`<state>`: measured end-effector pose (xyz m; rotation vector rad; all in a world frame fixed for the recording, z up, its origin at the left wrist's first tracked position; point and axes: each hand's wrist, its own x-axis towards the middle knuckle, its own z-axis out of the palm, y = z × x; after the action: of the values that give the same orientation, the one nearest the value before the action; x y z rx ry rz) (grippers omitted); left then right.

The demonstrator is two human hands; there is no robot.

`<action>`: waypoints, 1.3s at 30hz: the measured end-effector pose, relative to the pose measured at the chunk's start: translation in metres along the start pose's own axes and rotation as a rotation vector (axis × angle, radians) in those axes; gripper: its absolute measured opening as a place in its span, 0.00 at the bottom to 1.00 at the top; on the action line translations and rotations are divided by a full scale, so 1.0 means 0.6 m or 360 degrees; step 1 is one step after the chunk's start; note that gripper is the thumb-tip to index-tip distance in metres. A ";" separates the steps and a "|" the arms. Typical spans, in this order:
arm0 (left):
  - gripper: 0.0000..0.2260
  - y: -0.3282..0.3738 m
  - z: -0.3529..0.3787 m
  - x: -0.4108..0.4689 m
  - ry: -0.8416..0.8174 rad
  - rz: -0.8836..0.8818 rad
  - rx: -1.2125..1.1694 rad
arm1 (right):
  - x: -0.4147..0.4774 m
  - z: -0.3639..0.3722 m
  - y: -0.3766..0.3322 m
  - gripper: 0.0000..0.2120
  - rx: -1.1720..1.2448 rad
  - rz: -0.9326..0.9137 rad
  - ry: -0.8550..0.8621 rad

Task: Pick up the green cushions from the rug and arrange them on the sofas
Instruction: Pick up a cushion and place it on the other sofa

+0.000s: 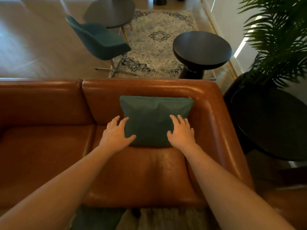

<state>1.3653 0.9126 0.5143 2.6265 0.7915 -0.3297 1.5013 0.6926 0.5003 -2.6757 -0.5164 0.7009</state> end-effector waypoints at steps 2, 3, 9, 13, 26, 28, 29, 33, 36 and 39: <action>0.42 -0.003 0.000 -0.027 0.0004 -0.0006 0.0005 | -0.030 0.005 -0.002 0.36 0.0008 -0.0010 0.0018; 0.42 -0.003 0.001 -0.044 0.0010 -0.0008 0.0014 | -0.047 0.006 -0.002 0.36 0.0006 -0.0019 0.0027; 0.42 0.010 0.011 -0.128 0.0062 -0.0026 0.0046 | -0.122 0.008 0.006 0.37 0.0002 -0.0117 0.0048; 0.41 0.029 0.024 -0.186 0.0088 -0.0082 0.0066 | -0.167 0.007 0.025 0.38 -0.0002 -0.0181 0.0010; 0.40 0.048 0.105 -0.425 0.0223 -0.0237 -0.0013 | -0.343 0.034 0.082 0.40 -0.0108 -0.0394 -0.0092; 0.40 0.031 0.113 -0.456 0.0218 -0.0263 -0.0023 | -0.364 0.050 0.075 0.41 -0.0126 -0.0408 -0.0106; 0.40 0.018 0.114 -0.472 0.0218 -0.0283 -0.0027 | -0.378 0.059 0.068 0.41 -0.0135 -0.0418 -0.0117; 0.41 -0.042 0.118 -0.527 0.0213 -0.0337 -0.0034 | -0.433 0.109 0.037 0.41 -0.0130 -0.0451 -0.0154; 0.41 -0.088 0.121 -0.563 0.0193 -0.0362 -0.0042 | -0.469 0.155 0.014 0.40 -0.0124 -0.0434 -0.0206; 0.41 -0.149 0.120 -0.596 0.0160 -0.0339 -0.0041 | -0.506 0.203 -0.019 0.40 -0.0095 -0.0388 -0.0232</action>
<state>1.0150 0.7790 0.5400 2.5558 1.1051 -0.2440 1.1880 0.6019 0.5260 -2.5658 -0.8972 0.8217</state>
